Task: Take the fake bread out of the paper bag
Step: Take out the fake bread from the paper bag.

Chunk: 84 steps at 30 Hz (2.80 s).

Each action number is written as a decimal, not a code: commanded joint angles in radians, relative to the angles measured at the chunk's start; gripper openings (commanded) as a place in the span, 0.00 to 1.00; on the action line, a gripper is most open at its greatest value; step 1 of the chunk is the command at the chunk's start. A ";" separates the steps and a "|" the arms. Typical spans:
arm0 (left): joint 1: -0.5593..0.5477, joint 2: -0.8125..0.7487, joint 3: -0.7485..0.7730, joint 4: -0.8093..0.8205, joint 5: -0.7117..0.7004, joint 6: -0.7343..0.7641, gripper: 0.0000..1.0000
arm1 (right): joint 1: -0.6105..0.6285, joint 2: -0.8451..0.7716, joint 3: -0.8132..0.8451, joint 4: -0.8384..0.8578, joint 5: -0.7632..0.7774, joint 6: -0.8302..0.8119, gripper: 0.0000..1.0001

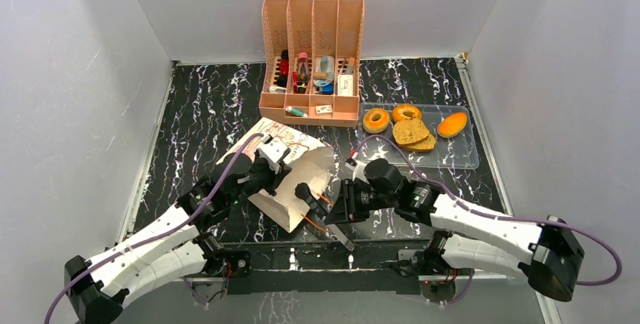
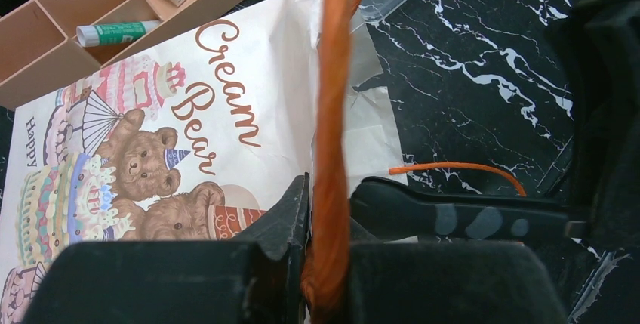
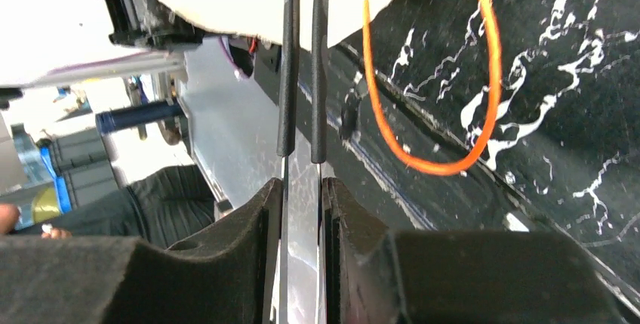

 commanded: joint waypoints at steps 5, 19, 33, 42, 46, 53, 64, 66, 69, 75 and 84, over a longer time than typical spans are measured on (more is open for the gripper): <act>-0.001 -0.032 0.018 0.055 0.049 -0.011 0.00 | 0.012 0.114 -0.046 0.398 0.124 0.208 0.24; -0.001 -0.091 -0.017 0.065 0.077 -0.043 0.00 | 0.053 0.365 -0.050 0.696 0.205 0.449 0.29; -0.001 -0.118 -0.041 0.065 0.102 -0.058 0.00 | 0.115 0.490 0.001 0.789 0.249 0.541 0.34; -0.001 -0.126 -0.050 0.064 0.110 -0.060 0.00 | 0.115 0.543 0.024 0.864 0.249 0.553 0.37; 0.000 -0.124 -0.049 0.069 0.124 -0.066 0.00 | 0.115 0.585 0.042 0.874 0.244 0.552 0.38; -0.001 -0.127 -0.049 0.063 0.139 -0.074 0.00 | 0.113 0.654 0.074 0.940 0.233 0.539 0.39; -0.001 -0.126 -0.046 0.044 0.161 -0.084 0.00 | 0.096 0.761 0.163 0.988 0.160 0.504 0.38; 0.000 -0.127 -0.045 0.044 0.162 -0.085 0.00 | 0.088 0.780 0.168 1.004 0.143 0.508 0.37; 0.000 -0.130 -0.045 0.045 0.159 -0.086 0.00 | 0.075 0.800 0.164 1.024 0.122 0.514 0.32; -0.001 -0.148 -0.049 0.027 0.106 -0.097 0.00 | 0.063 0.790 0.128 1.059 0.118 0.515 0.11; -0.001 -0.151 -0.042 -0.027 -0.141 -0.159 0.00 | 0.044 0.695 0.062 1.022 0.133 0.461 0.03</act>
